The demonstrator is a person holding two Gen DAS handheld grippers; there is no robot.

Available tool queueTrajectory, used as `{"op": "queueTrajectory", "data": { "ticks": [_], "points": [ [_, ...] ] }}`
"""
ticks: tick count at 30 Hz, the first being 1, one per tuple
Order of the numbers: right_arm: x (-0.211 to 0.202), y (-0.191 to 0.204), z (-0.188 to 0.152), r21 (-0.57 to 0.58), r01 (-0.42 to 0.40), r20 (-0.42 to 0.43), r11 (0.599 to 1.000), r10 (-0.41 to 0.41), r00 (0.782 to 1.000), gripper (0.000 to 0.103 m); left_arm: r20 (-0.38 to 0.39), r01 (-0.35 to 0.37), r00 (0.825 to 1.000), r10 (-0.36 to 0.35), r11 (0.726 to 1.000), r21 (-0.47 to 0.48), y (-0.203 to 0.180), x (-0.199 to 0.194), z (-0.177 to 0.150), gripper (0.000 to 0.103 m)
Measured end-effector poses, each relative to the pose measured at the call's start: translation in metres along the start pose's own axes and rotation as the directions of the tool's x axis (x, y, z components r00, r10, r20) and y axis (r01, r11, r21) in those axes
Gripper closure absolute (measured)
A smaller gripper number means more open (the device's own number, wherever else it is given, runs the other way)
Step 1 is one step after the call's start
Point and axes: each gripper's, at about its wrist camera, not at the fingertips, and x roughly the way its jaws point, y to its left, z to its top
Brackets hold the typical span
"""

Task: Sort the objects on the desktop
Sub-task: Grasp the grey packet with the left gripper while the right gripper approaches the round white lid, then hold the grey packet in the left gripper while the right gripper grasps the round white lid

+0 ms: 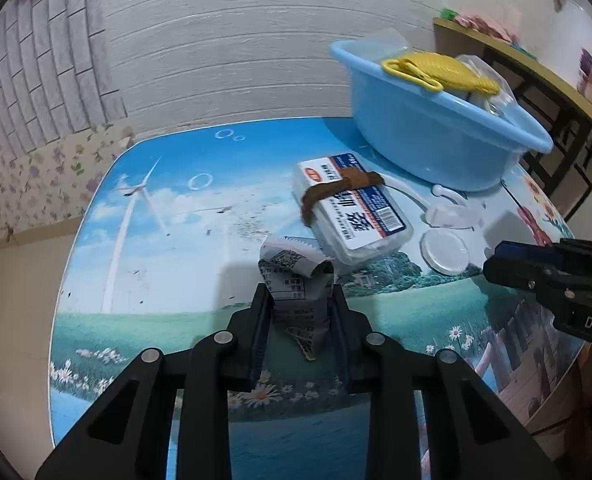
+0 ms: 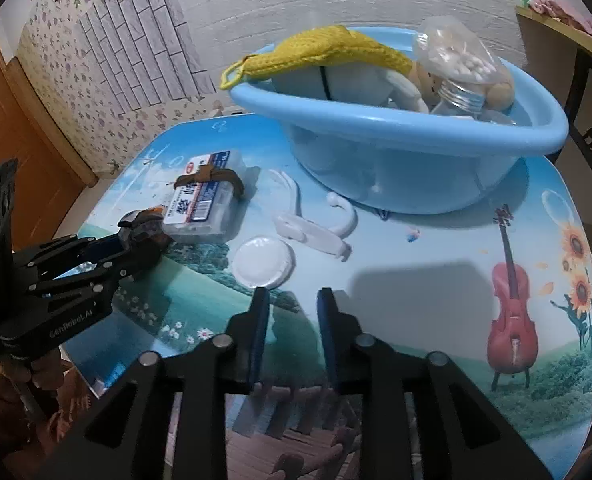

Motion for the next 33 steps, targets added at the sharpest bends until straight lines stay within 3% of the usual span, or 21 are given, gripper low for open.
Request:
{"op": "queueTrajectory", "data": {
  "ticks": [12,19,22,24,27,32,33],
  "points": [
    [0.009,0.004,0.003,0.013,-0.01,-0.014,1.0,0.01,1.0,0.068,0.003,-0.001,1.0,0.001,0.999,-0.036,0.02,-0.005,-0.01,0.076],
    [0.019,0.023,0.009,-0.059,0.016,-0.019,0.998,-0.017,1.0,0.068,0.007,0.012,1.0,-0.012,1.0,-0.027,0.022,-0.004,-0.012,0.075],
    [0.023,0.031,0.009,-0.094,0.025,-0.011,0.995,-0.026,1.0,0.059,0.014,0.001,1.0,0.0,1.0,-0.013,0.02,-0.003,-0.011,0.064],
    [0.026,0.035,0.01,-0.113,0.045,0.009,0.993,-0.044,0.999,0.056,0.022,-0.02,1.0,0.02,1.0,-0.005,0.019,-0.001,-0.011,0.051],
    [0.03,0.038,0.011,-0.137,0.078,0.026,0.988,-0.075,0.997,0.055,0.034,-0.051,0.998,0.051,0.999,0.002,0.018,0.001,-0.01,0.046],
    [0.032,0.038,0.011,-0.163,0.113,0.059,0.98,-0.105,0.993,0.056,0.044,-0.057,0.997,0.057,0.998,-0.002,0.018,0.002,-0.01,0.046],
    [0.031,0.036,0.011,-0.162,0.109,0.061,0.981,-0.101,0.993,0.061,0.047,-0.049,0.998,0.049,0.999,-0.003,0.018,0.001,-0.01,0.057]
  ]
}}
